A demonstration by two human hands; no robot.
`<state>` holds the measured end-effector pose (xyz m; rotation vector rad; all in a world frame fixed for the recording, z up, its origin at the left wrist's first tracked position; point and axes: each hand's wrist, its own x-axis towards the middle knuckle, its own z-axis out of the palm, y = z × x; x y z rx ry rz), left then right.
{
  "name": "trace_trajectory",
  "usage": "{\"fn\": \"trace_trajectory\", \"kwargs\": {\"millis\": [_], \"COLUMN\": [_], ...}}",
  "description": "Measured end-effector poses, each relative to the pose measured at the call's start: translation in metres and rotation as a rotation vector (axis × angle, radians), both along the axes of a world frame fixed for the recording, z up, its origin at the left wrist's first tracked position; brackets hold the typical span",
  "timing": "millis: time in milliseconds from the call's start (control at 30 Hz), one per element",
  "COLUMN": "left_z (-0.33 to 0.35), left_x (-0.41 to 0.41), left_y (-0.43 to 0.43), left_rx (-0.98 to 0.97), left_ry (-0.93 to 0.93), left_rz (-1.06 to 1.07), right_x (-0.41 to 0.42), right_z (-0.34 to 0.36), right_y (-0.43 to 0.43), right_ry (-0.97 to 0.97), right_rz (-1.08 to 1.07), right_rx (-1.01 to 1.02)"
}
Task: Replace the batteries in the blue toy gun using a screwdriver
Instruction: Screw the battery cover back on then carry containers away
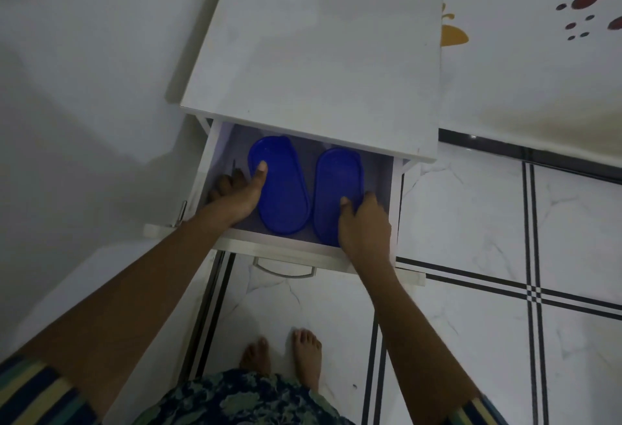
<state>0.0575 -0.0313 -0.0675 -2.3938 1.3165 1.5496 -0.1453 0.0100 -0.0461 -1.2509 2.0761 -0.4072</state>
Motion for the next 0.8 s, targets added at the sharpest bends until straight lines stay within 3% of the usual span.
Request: {"fn": "trace_trajectory", "kwargs": {"millis": [100,200,333,433,800], "left_z": [0.000,0.012,0.020,0.011,0.007], "left_x": [-0.001,-0.005,-0.012,-0.011,-0.014], "left_y": [0.007,0.035,0.077,0.069,-0.037], "left_rx": [-0.102,-0.496,-0.779,-0.952,-1.055], "left_ry": [-0.119,-0.336,-0.468,-0.540,-0.688], "left_rz": [-0.110,-0.224,-0.382,-0.453,-0.631], "right_x": [0.010,0.012,0.001,0.000,-0.013], "right_z": [0.005,-0.004,-0.024,-0.027,-0.022], "right_y": [0.047,0.079,0.072,0.056,-0.063], "right_ry": [0.229,0.518,0.669,0.708,0.775], "right_rz": [0.178,0.379,0.460,0.470,0.511], "right_rx": [-0.099,-0.241,-0.495,-0.577,-0.622]}}
